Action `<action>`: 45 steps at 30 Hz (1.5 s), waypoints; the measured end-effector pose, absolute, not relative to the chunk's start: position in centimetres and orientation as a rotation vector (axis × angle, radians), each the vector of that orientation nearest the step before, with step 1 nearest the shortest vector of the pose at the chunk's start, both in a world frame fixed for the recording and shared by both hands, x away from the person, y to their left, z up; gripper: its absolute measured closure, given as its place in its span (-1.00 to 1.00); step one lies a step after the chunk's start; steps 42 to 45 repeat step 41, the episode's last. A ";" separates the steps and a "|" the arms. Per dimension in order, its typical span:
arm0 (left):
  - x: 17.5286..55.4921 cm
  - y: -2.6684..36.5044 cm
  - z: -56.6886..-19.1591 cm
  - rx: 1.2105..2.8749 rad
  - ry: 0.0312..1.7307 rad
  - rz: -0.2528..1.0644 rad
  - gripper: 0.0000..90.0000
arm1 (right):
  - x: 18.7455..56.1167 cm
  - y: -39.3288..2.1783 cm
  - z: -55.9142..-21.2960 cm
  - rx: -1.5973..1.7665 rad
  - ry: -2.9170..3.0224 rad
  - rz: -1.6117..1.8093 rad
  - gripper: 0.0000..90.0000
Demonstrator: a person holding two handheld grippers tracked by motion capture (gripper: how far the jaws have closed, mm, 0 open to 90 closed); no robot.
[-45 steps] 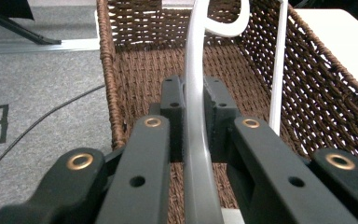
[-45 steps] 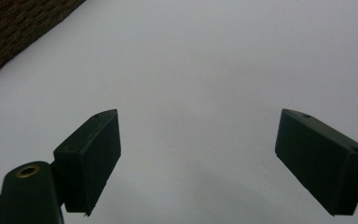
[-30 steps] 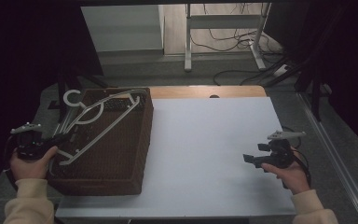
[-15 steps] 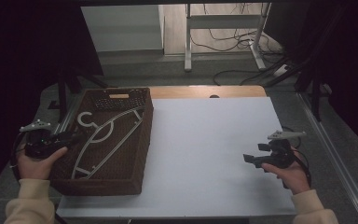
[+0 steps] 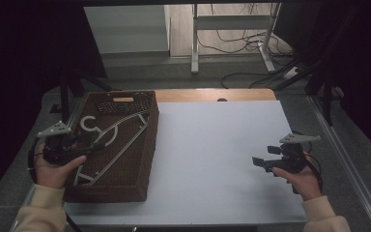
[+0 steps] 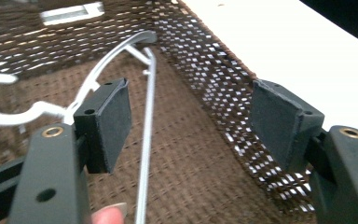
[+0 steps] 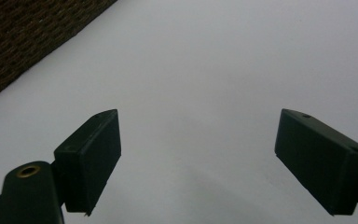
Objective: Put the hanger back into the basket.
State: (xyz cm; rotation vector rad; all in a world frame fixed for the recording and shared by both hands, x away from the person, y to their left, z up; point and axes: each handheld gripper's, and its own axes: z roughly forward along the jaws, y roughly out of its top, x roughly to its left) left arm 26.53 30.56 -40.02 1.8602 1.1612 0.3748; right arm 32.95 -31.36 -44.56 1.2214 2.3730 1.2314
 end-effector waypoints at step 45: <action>25.9 25.4 -42.6 1.954 1.063 0.244 -0.51 | 31.4 -32.0 -44.2 1.161 2.229 1.331 -0.65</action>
